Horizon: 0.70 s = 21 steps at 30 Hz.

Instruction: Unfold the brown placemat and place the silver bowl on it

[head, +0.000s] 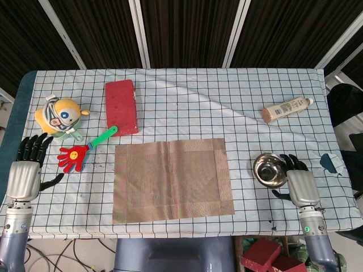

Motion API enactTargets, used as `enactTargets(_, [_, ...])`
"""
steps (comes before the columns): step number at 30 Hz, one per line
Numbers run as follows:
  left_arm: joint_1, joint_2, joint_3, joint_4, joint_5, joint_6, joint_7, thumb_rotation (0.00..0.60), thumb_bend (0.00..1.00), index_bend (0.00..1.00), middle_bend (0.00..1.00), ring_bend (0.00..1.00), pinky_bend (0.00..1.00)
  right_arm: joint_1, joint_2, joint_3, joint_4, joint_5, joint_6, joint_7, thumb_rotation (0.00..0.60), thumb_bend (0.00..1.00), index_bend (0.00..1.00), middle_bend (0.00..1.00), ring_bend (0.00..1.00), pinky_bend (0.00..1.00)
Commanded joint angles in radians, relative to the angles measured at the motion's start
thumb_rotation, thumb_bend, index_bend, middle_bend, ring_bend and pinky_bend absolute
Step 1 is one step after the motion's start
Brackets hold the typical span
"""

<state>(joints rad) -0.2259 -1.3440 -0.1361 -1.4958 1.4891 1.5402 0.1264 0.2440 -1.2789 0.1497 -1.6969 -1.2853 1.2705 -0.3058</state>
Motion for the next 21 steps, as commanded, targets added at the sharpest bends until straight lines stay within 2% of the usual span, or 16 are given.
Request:
enactTargets(1, [0.000, -0.001, 0.000, 0.003, 0.005, 0.004, 0.002, 0.600, 0.01, 0.09, 0.04, 0.04, 0.04, 0.014, -0.006, -0.012, -0.001, 0.021, -0.032, -0.013, 0.600, 0.04, 0.29, 0.14, 0.09, 0.19])
enactTargets(8, [-0.004, -0.008, -0.001, 0.017, 0.019, 0.010, 0.003, 0.600, 0.01, 0.09, 0.04, 0.04, 0.04, 0.044, -0.034, -0.007, 0.014, 0.082, -0.082, -0.038, 0.600, 0.04, 0.30, 0.14, 0.09, 0.19])
enactTargets(14, [-0.008, -0.005, -0.006, 0.021, 0.015, 0.006, -0.008, 0.600, 0.01, 0.09, 0.04, 0.04, 0.04, 0.078, -0.076, 0.011, 0.061, 0.118, -0.108, -0.062, 0.600, 0.12, 0.36, 0.17, 0.11, 0.19])
enactTargets(21, [-0.008, 0.004, -0.010, 0.020, 0.014, 0.005, -0.031, 0.600, 0.01, 0.09, 0.04, 0.03, 0.04, 0.109, -0.126, 0.022, 0.136, 0.171, -0.134, -0.094, 0.600, 0.15, 0.39, 0.19, 0.12, 0.19])
